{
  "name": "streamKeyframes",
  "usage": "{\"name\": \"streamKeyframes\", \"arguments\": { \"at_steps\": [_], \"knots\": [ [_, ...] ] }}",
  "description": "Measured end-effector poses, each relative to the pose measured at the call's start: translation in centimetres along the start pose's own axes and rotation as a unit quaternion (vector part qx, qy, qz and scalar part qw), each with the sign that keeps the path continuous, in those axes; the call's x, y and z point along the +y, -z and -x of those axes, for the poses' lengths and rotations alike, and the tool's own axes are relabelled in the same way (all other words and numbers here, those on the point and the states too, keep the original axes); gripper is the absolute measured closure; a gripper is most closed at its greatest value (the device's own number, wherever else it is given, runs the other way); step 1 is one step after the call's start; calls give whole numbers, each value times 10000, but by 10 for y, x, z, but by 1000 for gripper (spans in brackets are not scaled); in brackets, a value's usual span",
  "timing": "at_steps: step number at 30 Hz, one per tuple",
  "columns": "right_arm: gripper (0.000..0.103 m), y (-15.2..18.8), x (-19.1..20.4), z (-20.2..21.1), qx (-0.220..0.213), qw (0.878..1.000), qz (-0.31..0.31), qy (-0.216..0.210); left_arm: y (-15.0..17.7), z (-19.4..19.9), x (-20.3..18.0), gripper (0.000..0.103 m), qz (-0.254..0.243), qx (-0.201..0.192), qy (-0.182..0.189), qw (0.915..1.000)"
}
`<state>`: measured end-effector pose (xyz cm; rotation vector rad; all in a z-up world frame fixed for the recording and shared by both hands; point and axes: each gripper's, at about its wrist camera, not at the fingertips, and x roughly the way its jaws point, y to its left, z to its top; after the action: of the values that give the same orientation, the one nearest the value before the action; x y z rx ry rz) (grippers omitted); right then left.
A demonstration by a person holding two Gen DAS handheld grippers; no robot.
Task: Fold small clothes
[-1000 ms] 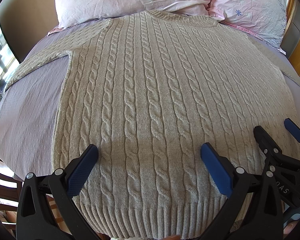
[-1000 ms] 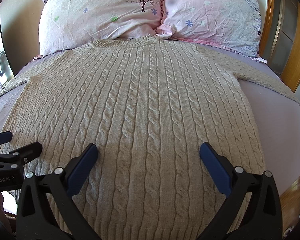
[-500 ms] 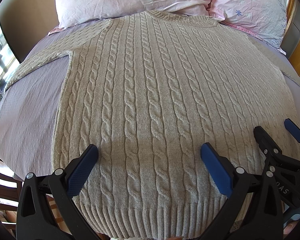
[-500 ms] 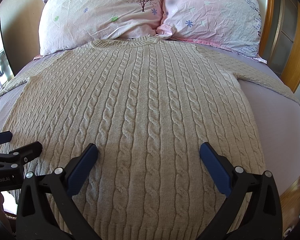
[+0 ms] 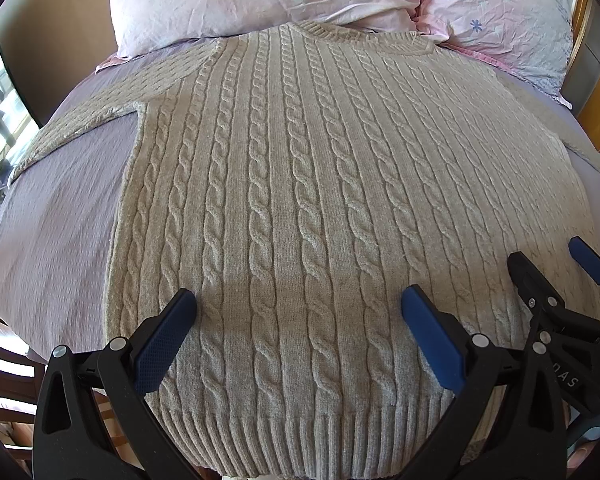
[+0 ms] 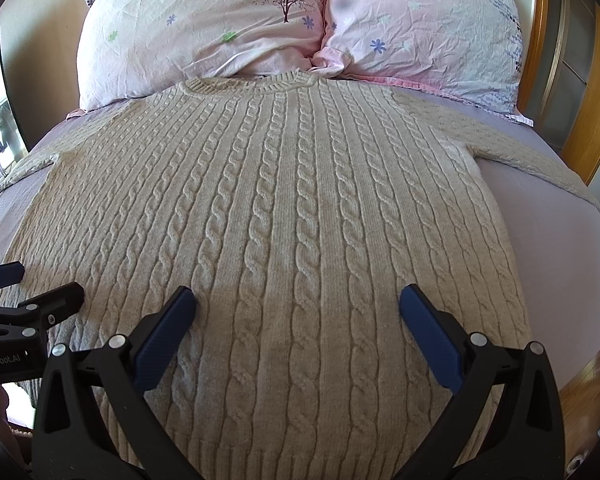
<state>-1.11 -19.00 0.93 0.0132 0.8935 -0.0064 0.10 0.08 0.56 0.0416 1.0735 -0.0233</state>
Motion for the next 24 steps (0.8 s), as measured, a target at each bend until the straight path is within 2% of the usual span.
{"name": "streamKeyframes", "arguments": {
  "at_steps": [8, 12, 14, 16, 18, 20, 21, 22, 24],
  "knots": [
    [2, -4, 1, 5, -93, 9998, 126, -123, 5, 2, -1, 1, 18, -234, -36, 9997],
    [2, -5, -14, 8, -210, 9974, 263, -638, 6, 1, -1, 1, 28, -276, -36, 9996],
    [3, -17, -50, 18, -505, 9952, -250, -804, 10, 3, -1, 1, 15, -399, -44, 9992],
    [3, -34, -108, 29, -965, 9884, -1027, -571, 13, 4, -1, 1, -12, -553, -23, 9985],
    [3, -48, -175, 32, -1058, 9745, -1964, -243, 13, 6, 1, 1, -21, -625, 107, 9980],
    [15, -54, -241, 25, -934, 9506, -2946, -289, 10, 10, 8, 1, 91, -763, 524, 9957],
    [24, -55, -272, 20, -831, 9357, -3410, -367, 7, 13, 15, 1, 216, -871, 860, 9922],
    [28, -54, -298, 15, -777, 9215, -3782, -426, 4, 16, 25, 1, 389, -1006, 1285, 9858],
    [32, -53, -342, 7, -768, 8936, -4397, -468, -3, 22, 47, 1, 784, -1347, 2130, 9645]
  ]
}}
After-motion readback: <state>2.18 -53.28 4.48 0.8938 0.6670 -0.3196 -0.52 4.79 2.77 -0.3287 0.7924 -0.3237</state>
